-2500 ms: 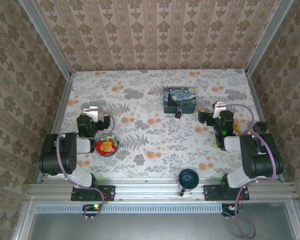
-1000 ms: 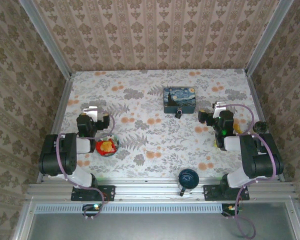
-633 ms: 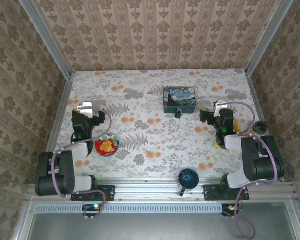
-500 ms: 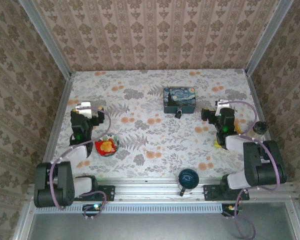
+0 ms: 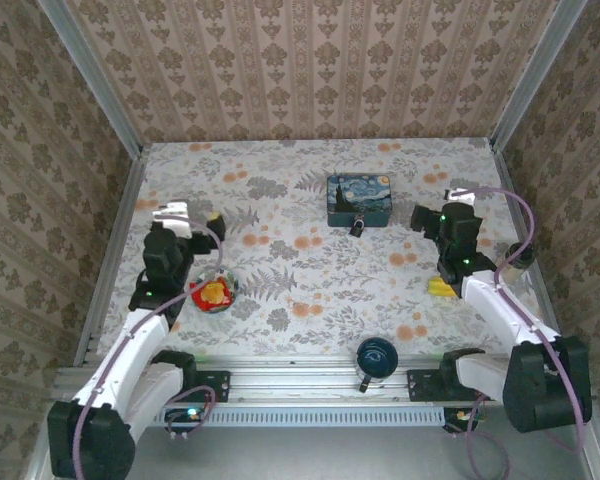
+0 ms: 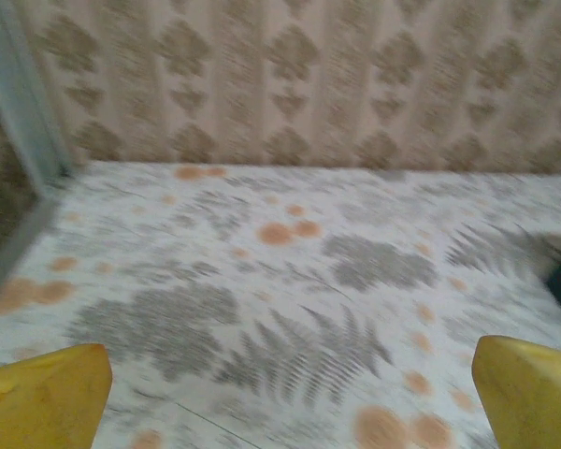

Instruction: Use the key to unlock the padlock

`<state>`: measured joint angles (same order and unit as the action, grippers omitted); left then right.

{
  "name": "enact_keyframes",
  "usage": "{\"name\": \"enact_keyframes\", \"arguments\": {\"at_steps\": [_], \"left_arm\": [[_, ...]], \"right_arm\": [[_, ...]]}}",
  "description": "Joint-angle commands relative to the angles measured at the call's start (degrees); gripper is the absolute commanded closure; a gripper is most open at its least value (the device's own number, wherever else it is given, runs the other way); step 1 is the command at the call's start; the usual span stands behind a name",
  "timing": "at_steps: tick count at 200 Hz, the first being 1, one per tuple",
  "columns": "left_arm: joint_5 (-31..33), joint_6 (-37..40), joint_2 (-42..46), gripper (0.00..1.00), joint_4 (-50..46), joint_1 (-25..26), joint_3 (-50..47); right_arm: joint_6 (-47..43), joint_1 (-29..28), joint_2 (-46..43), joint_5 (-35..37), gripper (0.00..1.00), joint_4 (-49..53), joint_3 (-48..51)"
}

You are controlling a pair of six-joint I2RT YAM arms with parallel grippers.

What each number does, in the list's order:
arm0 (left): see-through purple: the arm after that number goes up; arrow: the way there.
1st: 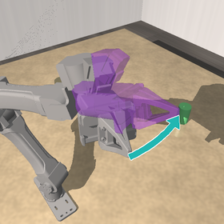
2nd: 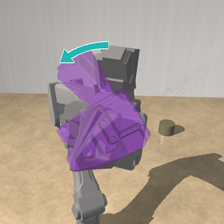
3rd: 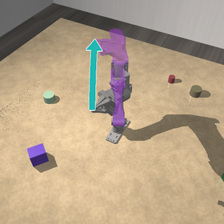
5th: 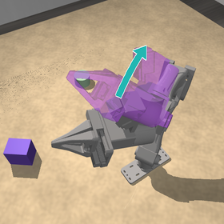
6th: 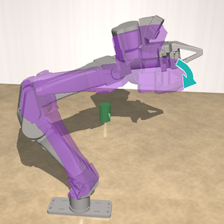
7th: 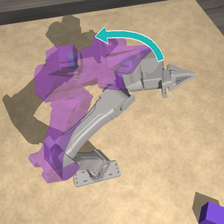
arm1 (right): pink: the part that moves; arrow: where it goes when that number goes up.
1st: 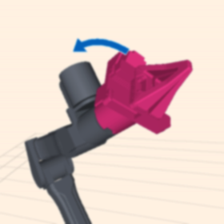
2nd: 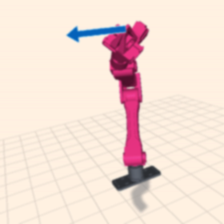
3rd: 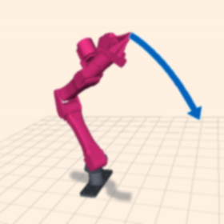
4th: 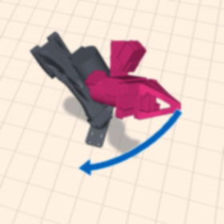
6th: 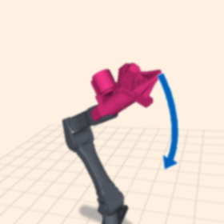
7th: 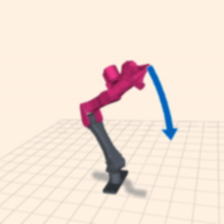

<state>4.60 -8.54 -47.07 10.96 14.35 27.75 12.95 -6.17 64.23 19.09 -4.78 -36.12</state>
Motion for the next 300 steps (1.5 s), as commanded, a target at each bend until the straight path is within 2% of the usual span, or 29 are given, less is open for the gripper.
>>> {"name": "enact_keyframes", "arguments": {"at_steps": [1,31,59,78,107,152,201,232,246,264,300], "left_arm": [[1.0,-3.6,0.7,0.0,-10.1,7.4,1.9],[2.3,-5.5,-3.0,0.0,-23.0,19.6,5.6],[0.9,-1.7,-7.6,0.0,-32.3,29.7,9.2],[-0.5,1.8,-12.3,0.01,-35.9,34.9,11.0],[-1.7,3.0,-21.7,0.09,-39.7,39.0,15.0],[1.0,4.5,-33.9,0.19,-45.2,42.1,22.5],[1.3,6.9,-43.4,0.21,-47.0,46.0,27.1],[3.8,6.5,-47.4,0.25,-46.9,46.2,29.0],[6.6,5.6,-48.5,0.33,-46.3,46.2,29.5],[8.7,5.2,-49.8,0.36,-44.9,46.1,29.9],[8.4,5.9,-52.4,0.44,-41.7,46.0,30.8]], "right_arm": [[3.6,-5.1,-1.6,6.9,0.0,12.9,-3.7],[7.6,-10.1,-0.9,10.8,0.0,20.5,-7.3],[10.3,-11.0,0.5,10.4,0.0,23.8,-10.0],[11.3,-11.1,1.9,9.8,0.0,25.0,-11.8],[12.6,-11.2,4.0,9.4,0.0,26.6,-14.5],[13.5,-11.4,3.4,11.4,0.0,28.8,-15.4],[13.4,-11.4,0.9,12.3,0.0,28.6,-14.5],[13.2,-11.4,0.5,12.3,0.0,28.8,-14.8],[12.9,-11.3,0.4,12.3,0.0,28.8,-15.0],[12.8,-11.4,0.3,12.2,0.0,28.8,-15.2],[12.5,-11.3,0.4,12.1,0.0,28.4,-15.5]]}}
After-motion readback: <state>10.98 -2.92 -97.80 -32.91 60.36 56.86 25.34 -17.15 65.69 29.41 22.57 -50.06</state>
